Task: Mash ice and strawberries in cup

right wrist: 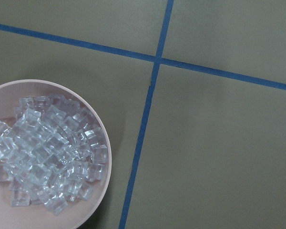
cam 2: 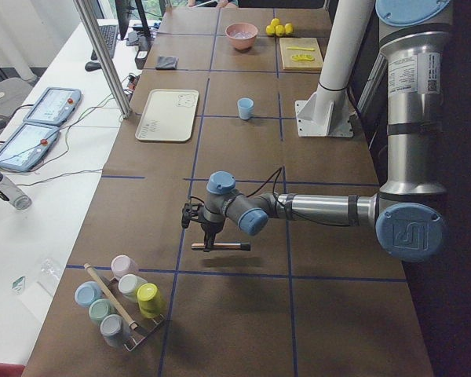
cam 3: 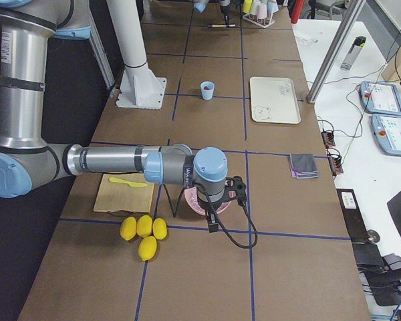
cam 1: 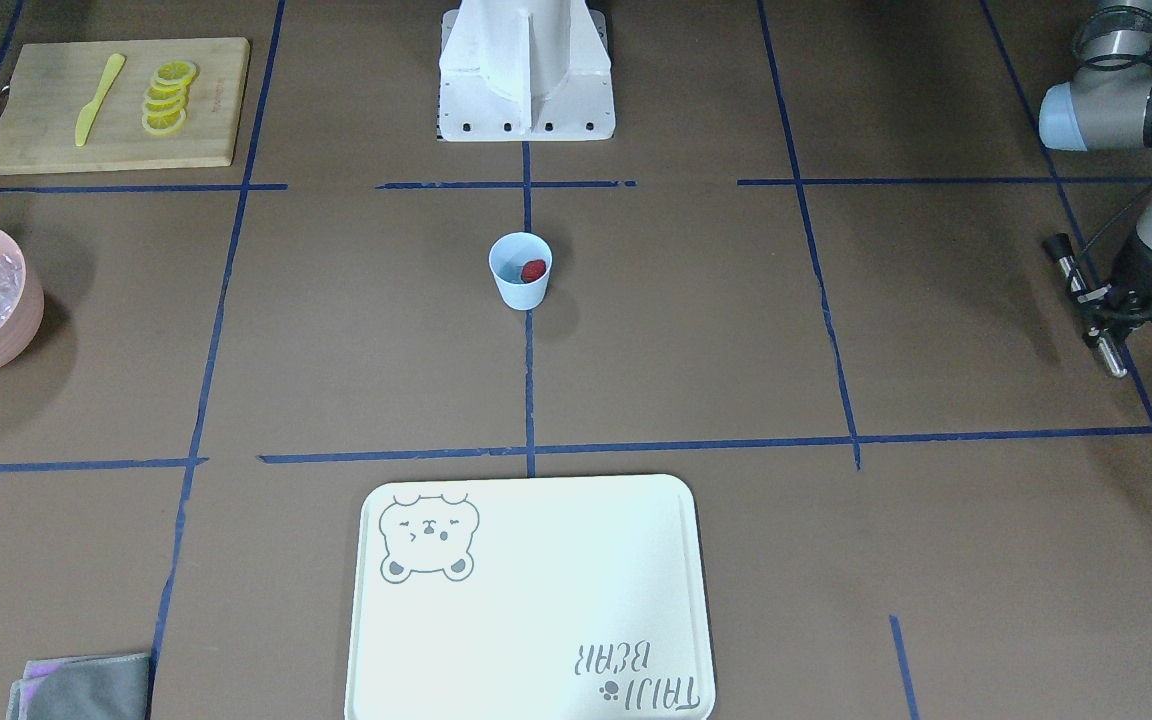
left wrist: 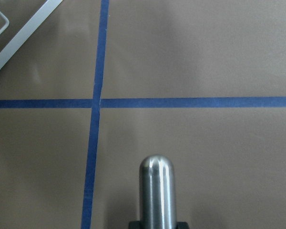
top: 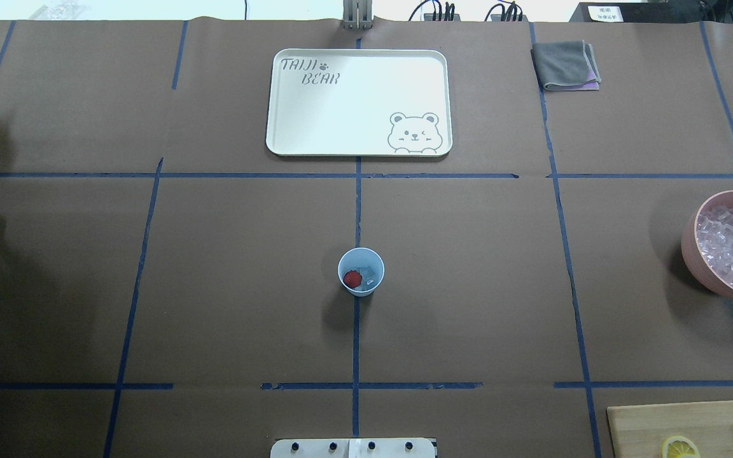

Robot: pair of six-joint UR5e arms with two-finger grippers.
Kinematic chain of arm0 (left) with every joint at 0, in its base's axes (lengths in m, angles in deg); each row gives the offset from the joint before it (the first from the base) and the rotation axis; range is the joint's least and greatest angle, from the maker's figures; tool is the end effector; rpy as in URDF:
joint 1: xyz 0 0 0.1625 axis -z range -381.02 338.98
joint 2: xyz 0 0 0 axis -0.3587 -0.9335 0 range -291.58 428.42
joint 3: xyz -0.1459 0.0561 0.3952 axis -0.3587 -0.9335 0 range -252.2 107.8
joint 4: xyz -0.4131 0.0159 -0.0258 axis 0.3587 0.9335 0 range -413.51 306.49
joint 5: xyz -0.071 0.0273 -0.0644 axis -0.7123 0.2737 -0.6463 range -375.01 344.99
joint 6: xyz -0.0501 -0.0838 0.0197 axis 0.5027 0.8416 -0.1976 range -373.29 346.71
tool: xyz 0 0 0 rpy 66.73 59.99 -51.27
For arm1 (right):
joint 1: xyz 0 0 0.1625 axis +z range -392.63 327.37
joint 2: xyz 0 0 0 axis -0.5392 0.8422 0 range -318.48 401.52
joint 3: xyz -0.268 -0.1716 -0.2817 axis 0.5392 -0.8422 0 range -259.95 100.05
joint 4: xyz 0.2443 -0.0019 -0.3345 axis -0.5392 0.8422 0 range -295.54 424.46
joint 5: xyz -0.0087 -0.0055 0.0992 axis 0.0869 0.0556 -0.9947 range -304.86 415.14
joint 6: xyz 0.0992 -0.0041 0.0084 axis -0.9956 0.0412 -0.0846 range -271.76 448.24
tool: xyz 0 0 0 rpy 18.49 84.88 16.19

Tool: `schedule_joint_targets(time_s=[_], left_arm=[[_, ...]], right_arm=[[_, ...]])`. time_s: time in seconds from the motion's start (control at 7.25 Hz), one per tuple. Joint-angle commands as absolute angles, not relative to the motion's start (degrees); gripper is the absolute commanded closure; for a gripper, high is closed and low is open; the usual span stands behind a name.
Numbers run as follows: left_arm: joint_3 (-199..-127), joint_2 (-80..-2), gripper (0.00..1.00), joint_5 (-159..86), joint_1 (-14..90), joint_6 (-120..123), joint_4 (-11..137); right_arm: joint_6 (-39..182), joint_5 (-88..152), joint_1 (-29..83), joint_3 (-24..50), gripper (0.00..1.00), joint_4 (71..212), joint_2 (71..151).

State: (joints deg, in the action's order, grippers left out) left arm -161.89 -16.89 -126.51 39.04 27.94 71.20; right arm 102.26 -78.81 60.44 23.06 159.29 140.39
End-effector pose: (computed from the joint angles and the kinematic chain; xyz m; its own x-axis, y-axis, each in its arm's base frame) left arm 0.1599 -0.4716 0.6513 0.8238 -0.0285 -0.5662 0.1457 0.9758 0.1629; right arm 0.0867 -0.4204 0.6270 0.7099 -0.1964 0.6764 0.1222 0.9801 0.1563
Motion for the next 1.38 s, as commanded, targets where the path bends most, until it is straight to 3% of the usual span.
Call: schedule_joint_targets(time_s=[0.0,0.14,0.55,0.83,1.24], left_arm=[[-161.8,-17.2,0.16,-126.5,37.7,27.3,71.4],[-161.7,-17.2,0.00,-126.5,37.5,27.0,73.0],[-162.5,-17.2,0.00,-132.9,37.6,23.5,72.5],[-162.6,-17.0,0.00,-140.2,45.4,12.8,69.7],[-167.4,-19.3,0.00,-143.5,60.1,-11.9,46.5]], right_arm=[[102.3,-78.8,60.4,23.1,0.01,159.3,140.4],[102.2,-78.8,60.4,23.1,0.01,159.3,140.4],[102.1,-78.9,60.4,23.3,0.01,159.3,140.5],[102.1,-78.9,60.4,23.4,0.01,159.3,140.5],[102.1,-78.9,60.4,23.3,0.01,159.3,140.1]])
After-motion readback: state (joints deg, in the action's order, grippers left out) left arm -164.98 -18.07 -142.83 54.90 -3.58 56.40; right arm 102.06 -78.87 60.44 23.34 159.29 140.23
